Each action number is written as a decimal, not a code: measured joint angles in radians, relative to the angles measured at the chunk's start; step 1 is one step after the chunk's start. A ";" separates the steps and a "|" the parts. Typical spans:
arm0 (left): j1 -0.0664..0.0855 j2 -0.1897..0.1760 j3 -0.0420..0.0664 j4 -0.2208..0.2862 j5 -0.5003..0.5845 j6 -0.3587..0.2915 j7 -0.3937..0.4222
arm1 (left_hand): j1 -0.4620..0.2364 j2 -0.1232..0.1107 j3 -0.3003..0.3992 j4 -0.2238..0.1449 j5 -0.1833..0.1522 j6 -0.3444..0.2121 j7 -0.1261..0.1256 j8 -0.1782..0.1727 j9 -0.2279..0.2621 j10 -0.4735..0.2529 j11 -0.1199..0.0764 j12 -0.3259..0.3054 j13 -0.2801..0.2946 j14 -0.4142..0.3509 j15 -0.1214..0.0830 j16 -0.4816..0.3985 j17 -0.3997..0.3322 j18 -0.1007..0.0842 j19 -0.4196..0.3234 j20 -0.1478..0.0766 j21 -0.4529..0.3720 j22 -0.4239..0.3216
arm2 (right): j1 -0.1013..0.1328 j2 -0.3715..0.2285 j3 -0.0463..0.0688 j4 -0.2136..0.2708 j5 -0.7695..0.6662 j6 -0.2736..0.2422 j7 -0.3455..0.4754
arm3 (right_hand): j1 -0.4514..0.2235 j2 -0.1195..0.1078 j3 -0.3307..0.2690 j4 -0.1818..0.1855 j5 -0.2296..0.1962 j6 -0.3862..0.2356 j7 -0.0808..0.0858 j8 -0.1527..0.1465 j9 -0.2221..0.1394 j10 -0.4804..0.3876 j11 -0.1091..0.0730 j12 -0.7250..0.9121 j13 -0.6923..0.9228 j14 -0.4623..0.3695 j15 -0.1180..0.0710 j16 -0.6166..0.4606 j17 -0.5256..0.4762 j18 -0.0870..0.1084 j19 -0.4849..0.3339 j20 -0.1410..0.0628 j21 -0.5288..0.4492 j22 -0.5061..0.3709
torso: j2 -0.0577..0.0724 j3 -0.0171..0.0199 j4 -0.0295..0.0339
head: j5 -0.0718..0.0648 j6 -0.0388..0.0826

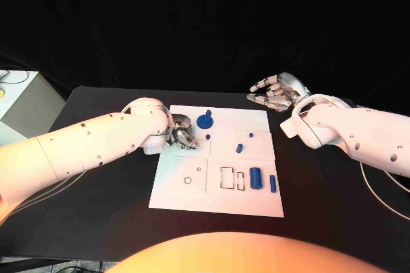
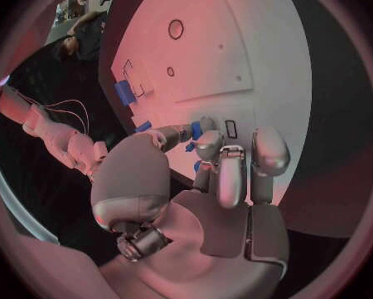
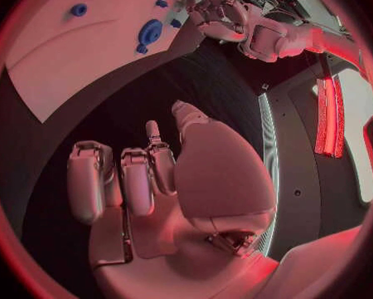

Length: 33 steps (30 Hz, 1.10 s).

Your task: Assemble the parts on the task board

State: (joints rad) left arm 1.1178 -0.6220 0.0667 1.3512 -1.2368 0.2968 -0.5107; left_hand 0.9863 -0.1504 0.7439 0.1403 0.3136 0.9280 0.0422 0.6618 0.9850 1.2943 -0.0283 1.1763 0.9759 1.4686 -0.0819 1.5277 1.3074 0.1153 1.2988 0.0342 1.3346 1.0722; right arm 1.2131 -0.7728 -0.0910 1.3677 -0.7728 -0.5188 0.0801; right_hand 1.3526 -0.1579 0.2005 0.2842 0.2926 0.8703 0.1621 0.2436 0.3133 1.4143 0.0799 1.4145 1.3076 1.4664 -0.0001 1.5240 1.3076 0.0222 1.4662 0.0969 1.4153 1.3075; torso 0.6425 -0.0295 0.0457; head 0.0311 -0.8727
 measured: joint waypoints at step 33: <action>-0.006 -0.001 0.002 -0.005 0.000 -0.029 0.002 | -0.032 -0.013 -0.074 0.065 0.000 0.004 -0.004 -0.010 -0.001 0.000 0.000 0.000 0.004 0.000 0.000 0.000 0.000 0.000 0.000 0.000 -0.003 0.000 | 0.000 -0.002 0.000 0.000 0.000 0.000 0.001 | -0.004 0.004 0.000 0.000 0.000 0.000 0.000 0.000 0.000 0.000 0.000 0.000 0.000 0.000 0.000 0.000 0.000 0.000 0.000 0.000 -0.004 0.001 | 0.000 0.0004 -0.0006 | -0.005 0.001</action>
State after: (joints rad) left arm 1.1121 -0.6231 0.0687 1.3464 -1.2365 0.2681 -0.5088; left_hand 0.9546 -0.1637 0.6704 0.2055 0.3140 0.9317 0.0384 0.6520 0.9837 1.2940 -0.0284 1.1763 0.9794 1.4686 -0.0819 1.5277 1.3074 0.1153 1.2988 0.0342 1.3311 1.0723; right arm 1.2131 -0.7753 -0.0910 1.3680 -0.7727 -0.5187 0.0811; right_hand 1.3488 -0.1539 0.2004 0.2842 0.2926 0.8704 0.1621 0.2436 0.3132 1.4143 0.0799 1.4145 1.3073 1.4664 -0.0001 1.5240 1.3074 0.0222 1.4662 0.0970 1.4110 1.3080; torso 0.6425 -0.0291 0.0452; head 0.0264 -0.8721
